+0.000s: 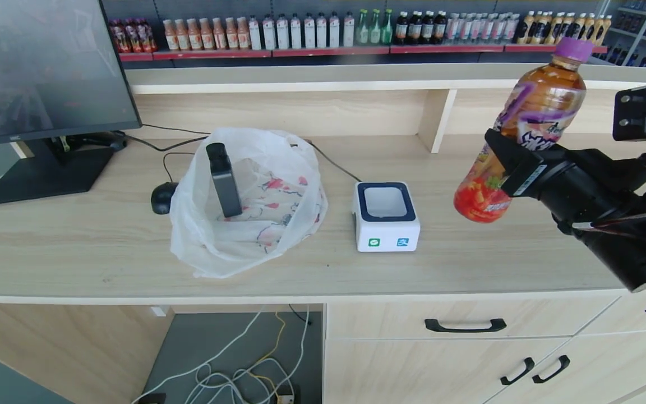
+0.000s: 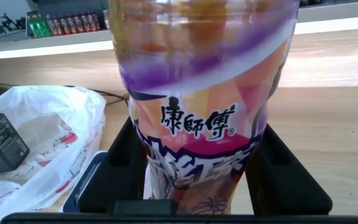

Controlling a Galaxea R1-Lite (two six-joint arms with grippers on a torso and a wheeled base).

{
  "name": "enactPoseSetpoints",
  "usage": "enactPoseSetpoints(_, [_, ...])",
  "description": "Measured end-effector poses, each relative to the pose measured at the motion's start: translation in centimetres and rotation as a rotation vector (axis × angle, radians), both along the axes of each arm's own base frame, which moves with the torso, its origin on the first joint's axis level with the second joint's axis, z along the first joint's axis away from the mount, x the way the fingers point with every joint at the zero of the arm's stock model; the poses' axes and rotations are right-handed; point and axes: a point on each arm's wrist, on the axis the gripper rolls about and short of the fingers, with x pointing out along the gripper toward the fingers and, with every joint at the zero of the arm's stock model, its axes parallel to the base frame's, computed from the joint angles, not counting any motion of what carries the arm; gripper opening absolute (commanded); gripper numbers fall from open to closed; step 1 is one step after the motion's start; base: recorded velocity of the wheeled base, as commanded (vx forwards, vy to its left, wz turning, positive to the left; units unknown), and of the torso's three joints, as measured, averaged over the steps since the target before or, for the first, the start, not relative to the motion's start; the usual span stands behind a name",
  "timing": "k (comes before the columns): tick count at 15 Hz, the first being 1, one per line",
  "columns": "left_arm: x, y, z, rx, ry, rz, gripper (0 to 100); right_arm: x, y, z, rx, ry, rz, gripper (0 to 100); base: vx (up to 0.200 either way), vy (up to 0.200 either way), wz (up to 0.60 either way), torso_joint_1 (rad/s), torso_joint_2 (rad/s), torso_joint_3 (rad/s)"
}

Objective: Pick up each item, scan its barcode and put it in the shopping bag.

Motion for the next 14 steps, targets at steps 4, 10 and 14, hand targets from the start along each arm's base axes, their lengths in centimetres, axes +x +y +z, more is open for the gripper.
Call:
enactPoseSetpoints(4, [0.0,0.0,0.0,0.000,0.000,0.000,100,1.1,1.7,1.8,0.054,-0.037,0.047,0,0.000,0.000,0.00,0.000,0.00,0.000])
enactPoseSetpoints(10, [0.0,0.0,0.0,0.000,0.000,0.000,100,3.4,3.4,1.5,0.191,-0.001,0.122,0,0.000,0.000,0.00,0.000,0.00,0.000])
enactPoseSetpoints(14, [0.0,0.0,0.0,0.000,0.000,0.000,100,4.4,4.8,1.0,0.334,0.047,0.196,0,0.000,0.000,0.00,0.000,0.00,0.000])
